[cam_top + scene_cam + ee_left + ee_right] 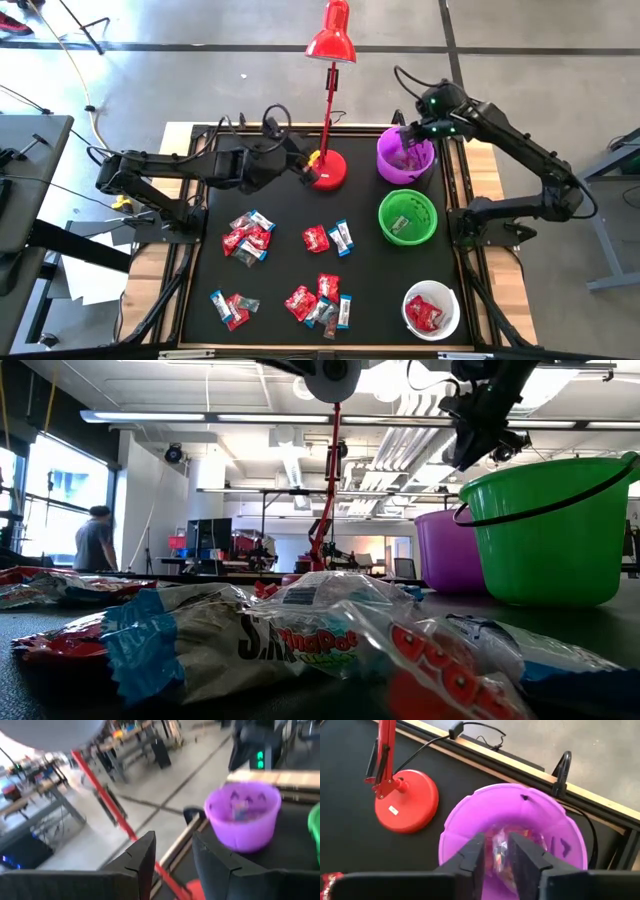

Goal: Organize candy in baskets
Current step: Put the blue gummy into the violet bucket, then put the red candy into the white bucket

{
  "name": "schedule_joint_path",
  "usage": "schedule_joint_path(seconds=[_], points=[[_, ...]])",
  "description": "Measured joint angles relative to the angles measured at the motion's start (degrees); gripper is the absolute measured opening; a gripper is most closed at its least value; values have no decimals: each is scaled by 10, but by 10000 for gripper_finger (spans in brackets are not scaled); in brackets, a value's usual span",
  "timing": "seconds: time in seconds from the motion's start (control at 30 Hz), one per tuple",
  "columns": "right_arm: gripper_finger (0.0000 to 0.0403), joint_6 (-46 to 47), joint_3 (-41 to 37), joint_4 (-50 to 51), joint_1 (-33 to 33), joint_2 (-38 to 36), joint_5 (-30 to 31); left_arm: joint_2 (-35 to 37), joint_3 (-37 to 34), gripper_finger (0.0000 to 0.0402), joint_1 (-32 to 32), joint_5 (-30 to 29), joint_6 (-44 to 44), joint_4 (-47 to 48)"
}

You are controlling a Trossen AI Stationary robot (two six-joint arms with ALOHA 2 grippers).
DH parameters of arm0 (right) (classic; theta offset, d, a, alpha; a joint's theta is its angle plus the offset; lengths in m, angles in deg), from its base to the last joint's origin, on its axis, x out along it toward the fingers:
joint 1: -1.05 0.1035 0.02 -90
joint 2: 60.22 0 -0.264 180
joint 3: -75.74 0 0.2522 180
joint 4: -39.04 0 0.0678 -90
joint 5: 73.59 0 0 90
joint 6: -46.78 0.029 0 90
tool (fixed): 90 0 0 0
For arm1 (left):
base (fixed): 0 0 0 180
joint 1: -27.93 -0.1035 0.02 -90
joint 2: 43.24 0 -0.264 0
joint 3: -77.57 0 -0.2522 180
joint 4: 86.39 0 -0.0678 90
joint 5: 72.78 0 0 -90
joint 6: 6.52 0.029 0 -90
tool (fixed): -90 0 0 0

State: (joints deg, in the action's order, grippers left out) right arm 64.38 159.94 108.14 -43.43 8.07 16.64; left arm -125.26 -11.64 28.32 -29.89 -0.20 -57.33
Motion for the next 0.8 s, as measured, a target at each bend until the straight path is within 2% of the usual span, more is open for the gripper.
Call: schedule_joint_path(seconds=[0.13,0.23,0.3,0.37,0.5,0.6,0.8], points=[[116,39,0,3,5,0,-12,0,0,115,0,17,-70,89],[121,67,0,4,20,-1,-75,0,0,115,-5,81,-130,167],[120,77,0,4,49,-2,-123,0,-4,115,-10,137,-162,214],[118,97,0,4,90,-2,-143,0,-22,115,-15,182,-182,239],[117,149,0,3,196,-1,-141,0,-86,115,-19,233,-220,242],[117,185,0,1,280,-1,-116,-4,-147,115,-19,276,-276,243],[116,241,0,1,408,-1,-62,-4,-264,115,7,291,-461,247]])
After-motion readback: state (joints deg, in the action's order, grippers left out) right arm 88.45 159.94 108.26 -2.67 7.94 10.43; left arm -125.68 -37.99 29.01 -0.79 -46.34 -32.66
